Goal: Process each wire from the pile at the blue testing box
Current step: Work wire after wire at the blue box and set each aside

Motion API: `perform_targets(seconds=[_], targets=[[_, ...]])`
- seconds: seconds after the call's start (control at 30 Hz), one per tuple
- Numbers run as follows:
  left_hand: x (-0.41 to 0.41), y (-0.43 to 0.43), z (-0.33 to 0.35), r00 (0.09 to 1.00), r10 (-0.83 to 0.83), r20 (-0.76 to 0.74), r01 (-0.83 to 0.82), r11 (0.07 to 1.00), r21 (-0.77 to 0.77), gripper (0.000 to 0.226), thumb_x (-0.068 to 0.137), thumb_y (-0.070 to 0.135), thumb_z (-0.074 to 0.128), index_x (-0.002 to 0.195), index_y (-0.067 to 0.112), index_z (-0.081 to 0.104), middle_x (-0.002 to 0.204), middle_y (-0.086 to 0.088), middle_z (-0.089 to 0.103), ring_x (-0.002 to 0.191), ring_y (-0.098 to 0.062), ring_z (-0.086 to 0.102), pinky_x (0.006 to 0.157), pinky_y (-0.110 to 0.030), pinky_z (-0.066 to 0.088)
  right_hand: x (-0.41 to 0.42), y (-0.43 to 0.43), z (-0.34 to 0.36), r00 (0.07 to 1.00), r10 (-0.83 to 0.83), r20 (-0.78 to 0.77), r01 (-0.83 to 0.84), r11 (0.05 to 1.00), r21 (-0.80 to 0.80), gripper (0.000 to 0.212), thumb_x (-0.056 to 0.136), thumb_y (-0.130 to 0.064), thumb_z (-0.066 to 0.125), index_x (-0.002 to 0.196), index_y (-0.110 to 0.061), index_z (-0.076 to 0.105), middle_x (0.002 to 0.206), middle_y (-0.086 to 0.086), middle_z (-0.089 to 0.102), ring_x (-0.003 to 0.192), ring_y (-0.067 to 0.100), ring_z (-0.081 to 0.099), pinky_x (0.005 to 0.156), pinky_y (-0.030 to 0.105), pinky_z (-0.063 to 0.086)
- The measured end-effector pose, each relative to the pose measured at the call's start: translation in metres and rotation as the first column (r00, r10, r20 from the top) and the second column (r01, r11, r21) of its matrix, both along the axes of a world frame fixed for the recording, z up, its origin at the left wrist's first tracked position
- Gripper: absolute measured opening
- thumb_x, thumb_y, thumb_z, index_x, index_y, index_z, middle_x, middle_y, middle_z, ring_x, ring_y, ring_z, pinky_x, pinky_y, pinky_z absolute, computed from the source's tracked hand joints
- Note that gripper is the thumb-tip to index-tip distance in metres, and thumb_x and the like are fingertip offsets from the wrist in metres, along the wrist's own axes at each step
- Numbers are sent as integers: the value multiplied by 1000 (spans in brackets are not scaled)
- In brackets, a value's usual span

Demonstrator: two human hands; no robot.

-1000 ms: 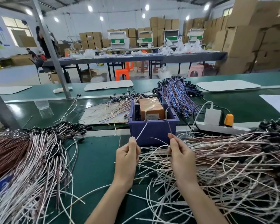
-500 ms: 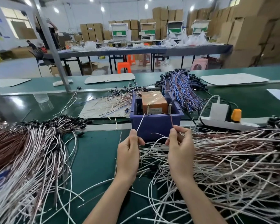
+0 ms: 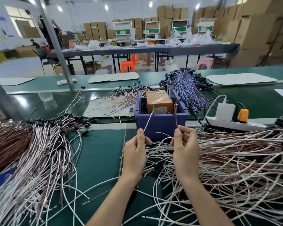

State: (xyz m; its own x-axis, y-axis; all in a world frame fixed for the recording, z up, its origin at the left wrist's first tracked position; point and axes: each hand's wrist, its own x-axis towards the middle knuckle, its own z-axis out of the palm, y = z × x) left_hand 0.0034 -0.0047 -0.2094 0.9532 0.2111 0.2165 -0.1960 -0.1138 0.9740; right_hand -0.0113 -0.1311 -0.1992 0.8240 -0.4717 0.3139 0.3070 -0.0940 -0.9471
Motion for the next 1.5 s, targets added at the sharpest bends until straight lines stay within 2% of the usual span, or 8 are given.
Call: perform_targets(seconds=[0.7,0.83,0.97,1.1,1.2,1.37,1.43,1.5], targets=[[-2,0,-1,999,-31,36,28,997,65,56,104,50,39,69,18,68,51,2,45,49,-11,39,50,-21,35,1,0,-4,1000,-5,6,5,1000,1,7,103,-27,54,107,-32,56,80,0,65,64,2,61,57,13,48],[1,2,1,1000,-11,-16,10,999,-37,57,106,47,40,63,21,67,52,-1,40,48,-15,35,48,-28,32,-4,-2,1,996,61,-63,-63,998,-27,6,103,-30,54,103,-34,59,73,-7,63,59,0,55,55,17,47],[5,7,-1,999,27,-35,-33,985,-172,58,107,45,35,72,13,68,49,1,49,45,-15,48,43,-21,41,-28,-2,16,985,154,-78,-165,971,-172,8,99,-33,58,93,-33,64,71,-12,63,54,1,49,49,18,40],[6,8,-4,993,88,-84,-106,964,-245,63,106,53,28,90,10,72,68,-4,72,62,-18,68,61,-28,55,-51,-18,64,963,270,16,-253,921,-296,30,94,-48,52,86,-25,70,51,-11,47,43,3,35,42,17,27],[6,8,-4,989,98,-110,-125,953,-277,64,106,55,27,88,13,72,76,-6,75,74,-25,68,75,-40,55,-54,-50,112,972,183,149,-102,895,-434,37,94,-45,52,77,-17,69,46,-13,45,40,4,36,43,11,24],[5,9,-2,991,85,-103,-109,958,-264,61,106,53,27,87,11,68,67,1,68,68,-18,62,66,-32,51,-39,-122,165,837,-200,509,532,514,-673,33,99,-36,54,70,-22,58,52,-16,46,52,1,50,54,11,33],[4,9,-2,993,65,-98,-90,958,-274,60,106,53,28,88,11,67,63,3,66,63,-15,61,63,-32,51,-29,-150,163,778,-252,576,629,340,-699,34,100,-35,51,71,-18,60,62,-12,47,54,12,47,56,24,34],[4,10,-3,994,54,-91,-77,959,-272,60,106,53,28,88,10,67,62,4,66,61,-13,61,62,-32,50,-21,-173,147,821,-291,491,554,198,-809,39,101,-36,47,69,-16,59,68,-5,51,59,21,49,59,28,34]])
